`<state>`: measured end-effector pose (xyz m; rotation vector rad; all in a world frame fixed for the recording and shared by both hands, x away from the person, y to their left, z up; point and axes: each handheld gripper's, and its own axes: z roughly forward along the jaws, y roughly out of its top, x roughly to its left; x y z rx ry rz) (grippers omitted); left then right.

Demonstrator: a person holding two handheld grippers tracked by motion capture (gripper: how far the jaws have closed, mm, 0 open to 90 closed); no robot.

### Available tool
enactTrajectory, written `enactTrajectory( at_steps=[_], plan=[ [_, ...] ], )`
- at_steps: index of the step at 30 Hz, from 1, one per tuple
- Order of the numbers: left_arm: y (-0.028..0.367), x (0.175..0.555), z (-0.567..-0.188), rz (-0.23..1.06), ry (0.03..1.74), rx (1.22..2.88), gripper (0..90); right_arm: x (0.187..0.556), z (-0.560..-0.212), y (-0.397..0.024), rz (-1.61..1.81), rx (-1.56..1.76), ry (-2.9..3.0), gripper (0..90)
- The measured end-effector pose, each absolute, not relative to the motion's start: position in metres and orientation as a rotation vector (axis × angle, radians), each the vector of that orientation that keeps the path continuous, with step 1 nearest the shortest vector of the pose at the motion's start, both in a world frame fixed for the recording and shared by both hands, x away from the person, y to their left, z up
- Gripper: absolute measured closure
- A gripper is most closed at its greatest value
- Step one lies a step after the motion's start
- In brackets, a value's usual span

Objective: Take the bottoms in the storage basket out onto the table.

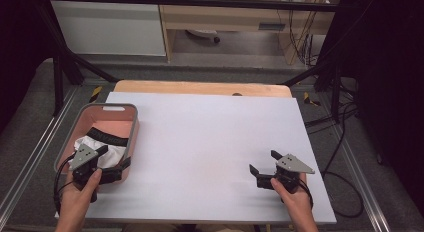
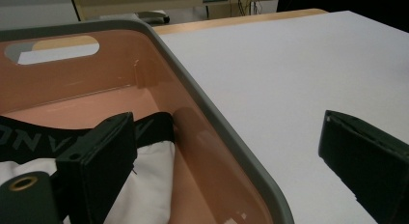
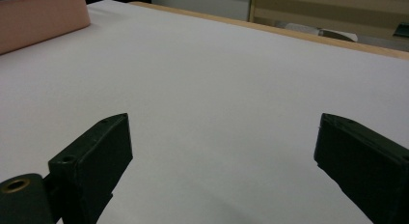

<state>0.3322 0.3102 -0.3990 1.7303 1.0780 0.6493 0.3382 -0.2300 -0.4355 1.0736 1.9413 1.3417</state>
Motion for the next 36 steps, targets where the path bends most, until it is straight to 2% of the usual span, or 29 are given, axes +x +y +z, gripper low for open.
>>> enactTrajectory(
  at_steps=[23, 36],
  plan=[
    [0.314, 0.331, -0.397, 0.638, 1.072, 1.739, 6.1, 0.339, -0.436, -0.227, 1.315, 1.091, 1.97, 6.2],
    [0.316, 0.335, -0.369, 0.638, 1.083, 1.774, 5.3, 0.338, -0.434, -0.229, 1.317, 1.091, 1.964, 6.2]
  ],
)
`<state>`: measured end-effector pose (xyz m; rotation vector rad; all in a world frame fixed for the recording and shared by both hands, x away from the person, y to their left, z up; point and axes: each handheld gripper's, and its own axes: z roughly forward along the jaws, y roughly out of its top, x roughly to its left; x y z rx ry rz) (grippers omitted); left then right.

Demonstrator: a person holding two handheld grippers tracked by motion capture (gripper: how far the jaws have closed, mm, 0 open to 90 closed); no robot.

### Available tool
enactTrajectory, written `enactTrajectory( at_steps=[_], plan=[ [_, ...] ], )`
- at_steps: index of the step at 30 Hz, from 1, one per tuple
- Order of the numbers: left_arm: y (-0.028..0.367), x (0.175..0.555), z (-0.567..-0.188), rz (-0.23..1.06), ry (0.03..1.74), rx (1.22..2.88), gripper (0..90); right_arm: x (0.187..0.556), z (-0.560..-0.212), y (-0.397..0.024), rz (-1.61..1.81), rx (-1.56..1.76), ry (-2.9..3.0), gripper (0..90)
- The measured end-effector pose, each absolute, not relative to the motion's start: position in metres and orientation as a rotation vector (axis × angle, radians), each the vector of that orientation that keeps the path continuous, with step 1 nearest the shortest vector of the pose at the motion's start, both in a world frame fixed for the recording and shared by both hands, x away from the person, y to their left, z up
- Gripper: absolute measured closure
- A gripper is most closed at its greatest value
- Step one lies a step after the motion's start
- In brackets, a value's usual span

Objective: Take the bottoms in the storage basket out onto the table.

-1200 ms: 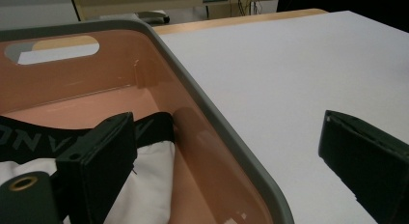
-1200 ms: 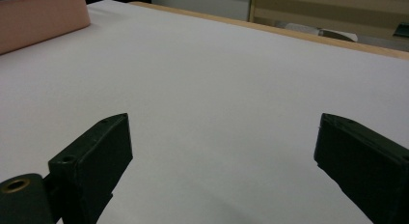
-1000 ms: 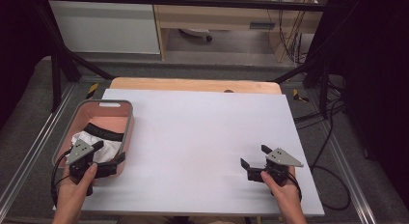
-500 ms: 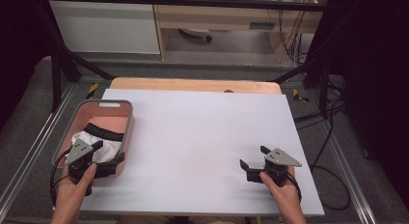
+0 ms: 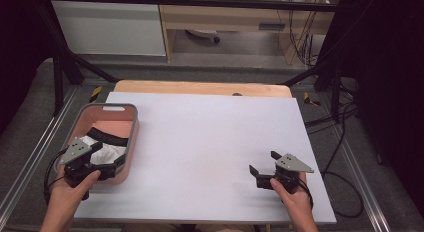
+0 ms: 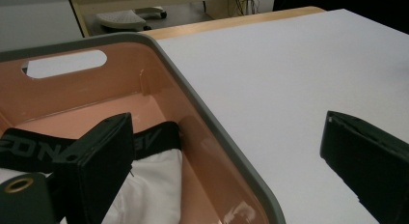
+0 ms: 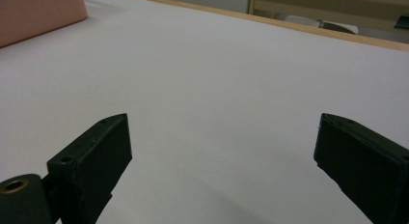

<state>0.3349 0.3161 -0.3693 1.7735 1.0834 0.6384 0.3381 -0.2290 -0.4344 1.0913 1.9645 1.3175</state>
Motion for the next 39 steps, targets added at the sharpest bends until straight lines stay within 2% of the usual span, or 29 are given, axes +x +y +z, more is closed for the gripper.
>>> enactTrajectory(
  at_steps=[7, 10, 15, 17, 25, 28, 39],
  plan=[
    [0.307, 0.362, -0.348, 0.62, 1.093, 1.823, 5.7, 0.338, -0.435, -0.227, 1.317, 1.084, 1.973, 6.2],
    [0.308, 0.374, -0.35, 0.604, 1.12, 1.854, 5.9, 0.338, -0.435, -0.226, 1.313, 1.086, 1.977, 6.1],
    [0.315, 0.379, -0.358, 0.594, 1.176, 1.809, 6.5, 0.339, -0.436, -0.226, 1.31, 1.087, 1.982, 6.1],
    [0.318, 0.379, -0.36, 0.6, 1.181, 1.852, 7.2, 0.34, -0.437, -0.225, 1.309, 1.083, 1.988, 6.1],
    [0.331, 0.376, -0.352, 0.627, 1.227, 1.849, 7.5, 0.34, -0.437, -0.225, 1.299, 1.098, 1.985, 6.1],
    [0.332, 0.377, -0.348, 0.665, 1.217, 1.929, 7.3, 0.34, -0.438, -0.225, 1.291, 1.102, 1.985, 6.0],
    [0.349, 0.386, -0.34, 0.653, 1.286, 2.048, 9.5, 0.34, -0.439, -0.224, 1.295, 1.094, 2.0, 6.0]
  ],
)
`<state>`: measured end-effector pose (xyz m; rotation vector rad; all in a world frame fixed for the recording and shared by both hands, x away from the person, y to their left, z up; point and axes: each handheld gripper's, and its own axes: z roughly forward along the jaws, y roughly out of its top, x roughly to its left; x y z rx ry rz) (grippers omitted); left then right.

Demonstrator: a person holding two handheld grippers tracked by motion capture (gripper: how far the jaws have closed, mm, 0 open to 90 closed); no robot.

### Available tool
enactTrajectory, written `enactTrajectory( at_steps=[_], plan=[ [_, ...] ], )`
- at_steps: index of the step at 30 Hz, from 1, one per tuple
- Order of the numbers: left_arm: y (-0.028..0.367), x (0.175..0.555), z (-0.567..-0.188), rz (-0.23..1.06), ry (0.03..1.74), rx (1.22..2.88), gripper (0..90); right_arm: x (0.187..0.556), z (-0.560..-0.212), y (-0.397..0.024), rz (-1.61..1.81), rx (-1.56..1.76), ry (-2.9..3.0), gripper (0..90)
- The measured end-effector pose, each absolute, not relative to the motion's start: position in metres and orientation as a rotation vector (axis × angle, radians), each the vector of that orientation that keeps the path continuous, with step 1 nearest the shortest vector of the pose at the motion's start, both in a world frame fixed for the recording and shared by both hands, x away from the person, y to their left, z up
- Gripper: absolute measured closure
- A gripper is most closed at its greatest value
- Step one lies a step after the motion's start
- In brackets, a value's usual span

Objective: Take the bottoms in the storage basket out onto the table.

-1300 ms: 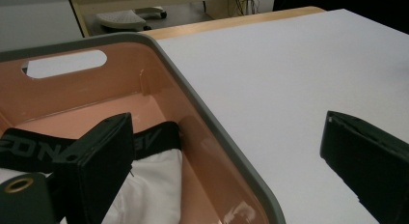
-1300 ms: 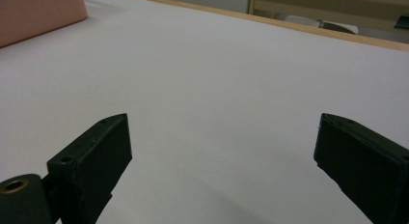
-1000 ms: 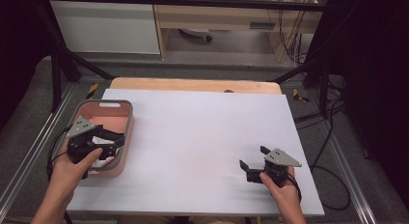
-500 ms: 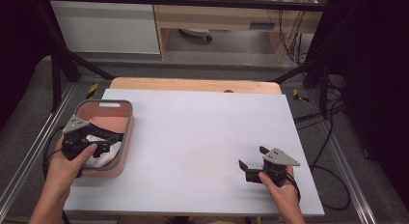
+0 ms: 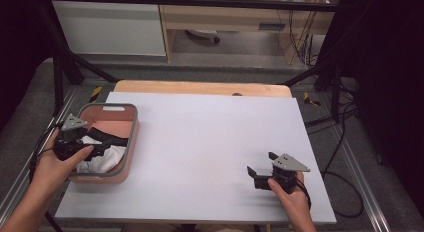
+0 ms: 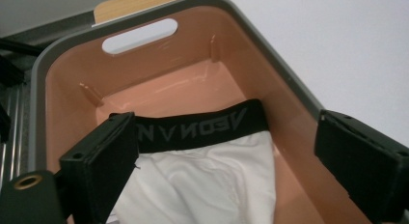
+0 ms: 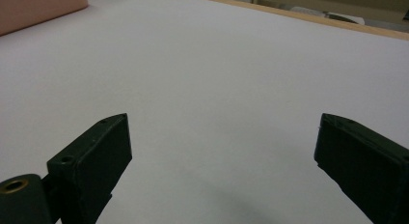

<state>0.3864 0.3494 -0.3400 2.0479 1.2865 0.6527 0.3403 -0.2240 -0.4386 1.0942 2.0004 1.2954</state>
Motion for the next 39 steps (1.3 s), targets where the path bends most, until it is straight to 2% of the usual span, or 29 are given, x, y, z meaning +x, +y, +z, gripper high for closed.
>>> enactTrajectory(
  at_steps=[15, 39],
  plan=[
    [0.352, 0.4, -0.363, 0.57, 1.361, 2.239, 12.1, 0.339, -0.439, -0.223, 1.288, 1.094, 2.014, 6.0],
    [0.364, 0.403, -0.381, 0.5, 1.464, 2.298, 10.2, 0.339, -0.44, -0.221, 1.285, 1.091, 2.034, 5.9]
  ],
)
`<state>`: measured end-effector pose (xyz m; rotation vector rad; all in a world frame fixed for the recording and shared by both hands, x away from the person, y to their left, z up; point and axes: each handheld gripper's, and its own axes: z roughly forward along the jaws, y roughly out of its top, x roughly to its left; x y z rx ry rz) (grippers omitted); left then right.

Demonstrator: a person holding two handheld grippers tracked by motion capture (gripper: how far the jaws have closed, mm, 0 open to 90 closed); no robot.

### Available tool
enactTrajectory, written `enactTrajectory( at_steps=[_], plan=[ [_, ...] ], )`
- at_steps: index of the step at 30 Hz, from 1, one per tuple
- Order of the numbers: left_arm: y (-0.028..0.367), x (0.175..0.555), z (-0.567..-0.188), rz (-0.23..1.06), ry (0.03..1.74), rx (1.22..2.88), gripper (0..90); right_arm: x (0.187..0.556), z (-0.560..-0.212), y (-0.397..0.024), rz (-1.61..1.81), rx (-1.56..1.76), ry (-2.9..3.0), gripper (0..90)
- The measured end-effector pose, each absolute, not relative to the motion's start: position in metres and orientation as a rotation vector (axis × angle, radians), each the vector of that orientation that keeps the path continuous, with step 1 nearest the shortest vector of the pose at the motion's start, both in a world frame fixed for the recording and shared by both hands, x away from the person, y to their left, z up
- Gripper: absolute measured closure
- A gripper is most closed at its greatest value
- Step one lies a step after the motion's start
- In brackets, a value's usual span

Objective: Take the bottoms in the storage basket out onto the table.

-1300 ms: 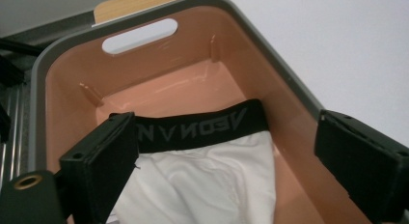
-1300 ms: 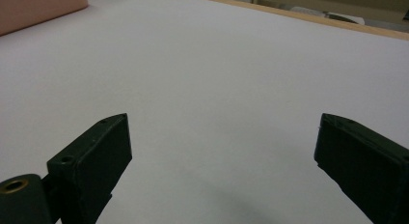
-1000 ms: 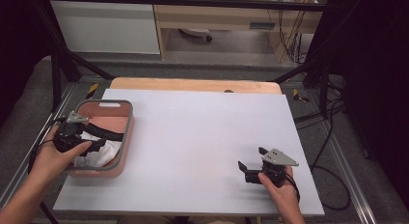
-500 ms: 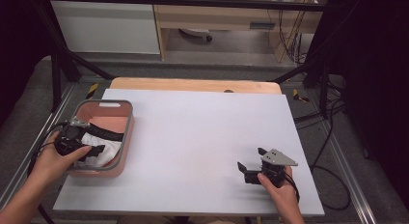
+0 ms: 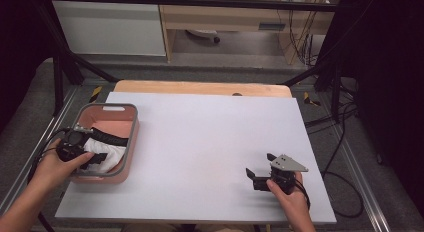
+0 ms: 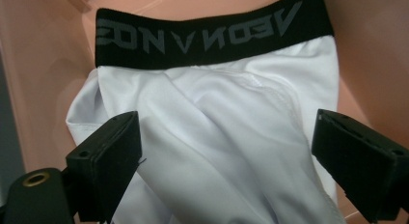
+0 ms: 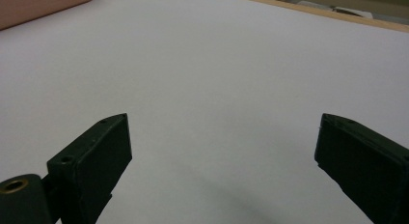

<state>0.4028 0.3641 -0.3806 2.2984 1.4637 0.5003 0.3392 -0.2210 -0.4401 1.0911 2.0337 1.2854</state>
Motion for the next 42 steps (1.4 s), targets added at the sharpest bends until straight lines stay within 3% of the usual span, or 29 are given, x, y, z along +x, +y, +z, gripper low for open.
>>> enactTrajectory(
  at_steps=[18, 27, 32, 39, 42],
  plan=[
    [0.361, 0.412, -0.387, 0.429, 1.475, 2.362, 11.7, 0.34, -0.441, -0.22, 1.294, 1.098, 2.042, 5.8],
    [0.358, 0.42, -0.395, 0.394, 1.464, 2.416, 19.6, 0.341, -0.442, -0.22, 1.294, 1.1, 2.043, 5.8],
    [0.357, 0.423, -0.396, 0.369, 1.454, 2.446, 31.1, 0.341, -0.442, -0.22, 1.289, 1.104, 2.049, 5.8],
    [0.355, 0.421, -0.394, 0.386, 1.399, 2.454, 61.7, 0.341, -0.443, -0.221, 1.286, 1.103, 2.051, 5.8],
    [0.357, 0.42, -0.392, 0.382, 1.375, 2.433, 68.8, 0.341, -0.443, -0.221, 1.286, 1.104, 2.051, 5.9]
  ],
)
